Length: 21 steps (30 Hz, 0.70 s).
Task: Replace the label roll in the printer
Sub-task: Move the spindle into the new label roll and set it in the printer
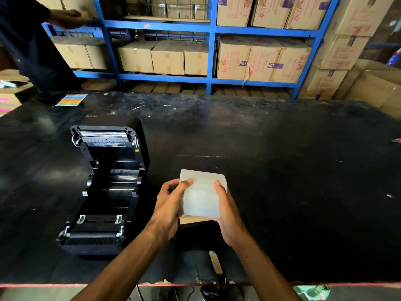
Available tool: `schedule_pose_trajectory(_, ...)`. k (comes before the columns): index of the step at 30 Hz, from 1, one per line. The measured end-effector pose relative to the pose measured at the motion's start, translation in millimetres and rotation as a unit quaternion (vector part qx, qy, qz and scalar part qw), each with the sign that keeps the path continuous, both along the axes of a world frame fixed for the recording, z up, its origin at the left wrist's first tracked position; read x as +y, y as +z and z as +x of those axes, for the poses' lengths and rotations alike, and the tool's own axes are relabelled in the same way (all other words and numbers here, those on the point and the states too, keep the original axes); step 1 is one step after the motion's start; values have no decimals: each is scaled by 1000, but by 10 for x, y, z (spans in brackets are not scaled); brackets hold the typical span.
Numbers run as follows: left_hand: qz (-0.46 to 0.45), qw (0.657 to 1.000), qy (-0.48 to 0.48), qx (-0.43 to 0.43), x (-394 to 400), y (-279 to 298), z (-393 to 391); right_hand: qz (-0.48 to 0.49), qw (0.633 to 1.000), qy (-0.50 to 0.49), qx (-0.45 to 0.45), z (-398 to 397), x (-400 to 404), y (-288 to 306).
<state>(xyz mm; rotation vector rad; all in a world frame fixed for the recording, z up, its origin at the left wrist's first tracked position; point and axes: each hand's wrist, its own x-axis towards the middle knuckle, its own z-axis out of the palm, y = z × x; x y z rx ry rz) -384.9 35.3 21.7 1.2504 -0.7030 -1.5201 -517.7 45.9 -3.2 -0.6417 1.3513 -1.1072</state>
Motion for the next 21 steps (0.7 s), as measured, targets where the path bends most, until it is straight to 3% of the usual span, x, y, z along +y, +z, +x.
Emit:
schedule_pose_trajectory(7,-12,985,-168,-25,-268,-37,44,-35,990,-78,-112,-217,-31,-25)
schedule_pose_trajectory(9,20,984,-176,34,-447,-107,127,-29,983,-95,-154,-336,-55,-29)
schedule_pose_trajectory(11,21,987,-161,15,-591,-262,162,-29,976,-116,-184,-450,-65,-53)
schedule_pose_trajectory(13,-9,978,-135,-160,-701,-440,153,-39,972,-129,-191,-547,-68,-75)
schedule_pose_trajectory(16,-44,890,-181,-416,-846,-826,186,-46,970,-142,-192,-663,-57,-102)
schedule_pose_trajectory(21,-68,781,-296,-546,-1019,-1117,254,-42,966,-168,-192,-740,-28,-161)
